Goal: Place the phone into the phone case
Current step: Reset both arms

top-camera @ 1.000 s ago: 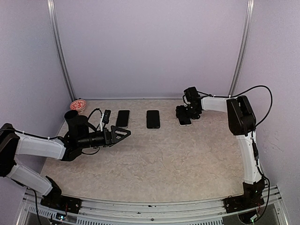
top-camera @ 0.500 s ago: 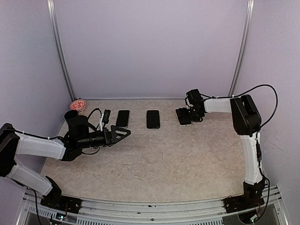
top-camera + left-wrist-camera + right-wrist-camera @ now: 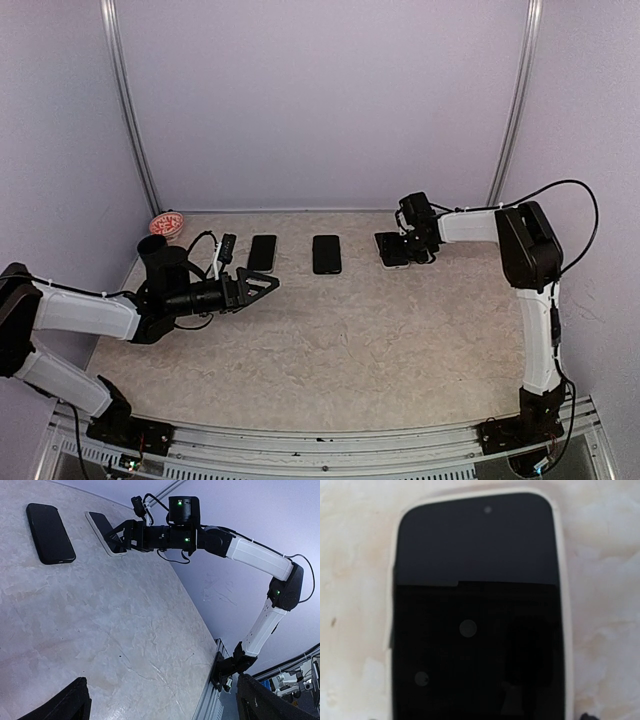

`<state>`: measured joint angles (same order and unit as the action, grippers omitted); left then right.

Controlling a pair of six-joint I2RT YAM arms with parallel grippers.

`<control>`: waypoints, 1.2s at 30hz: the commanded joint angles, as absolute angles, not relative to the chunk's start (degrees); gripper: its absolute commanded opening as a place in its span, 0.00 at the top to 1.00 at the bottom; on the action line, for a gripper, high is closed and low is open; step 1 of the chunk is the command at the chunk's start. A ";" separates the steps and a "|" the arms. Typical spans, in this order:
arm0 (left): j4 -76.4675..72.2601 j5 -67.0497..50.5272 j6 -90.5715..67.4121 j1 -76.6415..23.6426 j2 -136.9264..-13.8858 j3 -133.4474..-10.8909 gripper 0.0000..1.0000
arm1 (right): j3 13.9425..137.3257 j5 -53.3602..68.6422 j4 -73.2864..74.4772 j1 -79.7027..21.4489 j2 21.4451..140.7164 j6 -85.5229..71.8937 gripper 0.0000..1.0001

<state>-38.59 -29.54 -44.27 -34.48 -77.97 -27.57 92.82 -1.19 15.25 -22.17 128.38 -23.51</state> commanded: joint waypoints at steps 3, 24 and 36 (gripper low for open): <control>-40.49 -29.27 -43.29 -34.45 -77.67 -27.35 0.01 | 90.18 0.70 14.16 -22.67 122.62 -23.01 0.15; -28.88 -21.29 -35.12 -33.69 -72.69 -31.05 0.01 | 73.09 1.57 9.26 -23.91 100.29 -16.78 0.12; -20.04 -8.75 -30.85 -33.59 -65.45 -32.48 0.01 | 58.44 0.51 3.36 -23.91 84.95 -10.74 0.01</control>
